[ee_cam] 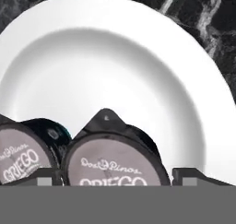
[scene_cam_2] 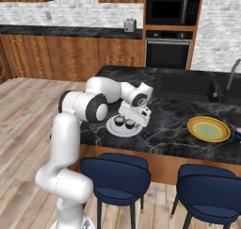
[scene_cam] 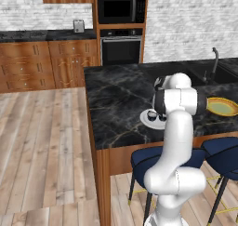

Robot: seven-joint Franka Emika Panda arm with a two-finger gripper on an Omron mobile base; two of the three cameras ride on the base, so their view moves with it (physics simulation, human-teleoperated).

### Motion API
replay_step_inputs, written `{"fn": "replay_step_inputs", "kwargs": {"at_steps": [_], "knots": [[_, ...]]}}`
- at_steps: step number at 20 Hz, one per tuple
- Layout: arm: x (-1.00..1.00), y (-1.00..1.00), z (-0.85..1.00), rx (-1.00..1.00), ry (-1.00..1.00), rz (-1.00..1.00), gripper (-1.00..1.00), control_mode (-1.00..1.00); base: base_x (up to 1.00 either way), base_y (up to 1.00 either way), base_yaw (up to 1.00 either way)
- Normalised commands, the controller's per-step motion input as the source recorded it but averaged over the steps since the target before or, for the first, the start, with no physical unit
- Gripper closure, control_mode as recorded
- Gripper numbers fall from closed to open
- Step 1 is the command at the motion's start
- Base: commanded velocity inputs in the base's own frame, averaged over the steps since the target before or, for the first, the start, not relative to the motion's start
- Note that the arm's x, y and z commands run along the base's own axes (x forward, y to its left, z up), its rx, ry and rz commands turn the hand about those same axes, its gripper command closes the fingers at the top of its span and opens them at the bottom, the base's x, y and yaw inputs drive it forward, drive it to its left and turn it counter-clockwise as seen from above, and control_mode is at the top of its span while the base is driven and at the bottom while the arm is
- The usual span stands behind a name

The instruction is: Place two yogurt containers on each plate.

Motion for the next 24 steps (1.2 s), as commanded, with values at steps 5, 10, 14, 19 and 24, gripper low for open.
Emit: {"fn": "replay_step_inputs", "kwargs": {"at_steps": [5, 10, 14, 19, 24], "knots": [[-0.22, -0.25, 0.06, -0.11, -0.03, 0.0, -1.0, -1.0, 0.0, 0.0, 0.0], [-0.09, 0.0, 0.52, -0.01, -0.16, 0.0, -1.0, -1.0, 0.0, 0.0, 0.0], [-0.44, 0.03, 0.63, 0.0, -0.17, 0.0, -1.0, -1.0, 0.0, 0.0, 0.0], [-0.62, 0.13, 0.43, -0.11, -0.04, 0.0, -1.0, -1.0, 0.0, 0.0, 0.0], [-0.52, 0.1, 0.1, -0.16, -0.05, 0.09, -1.0, -1.0, 0.0, 0.0, 0.0]]}}
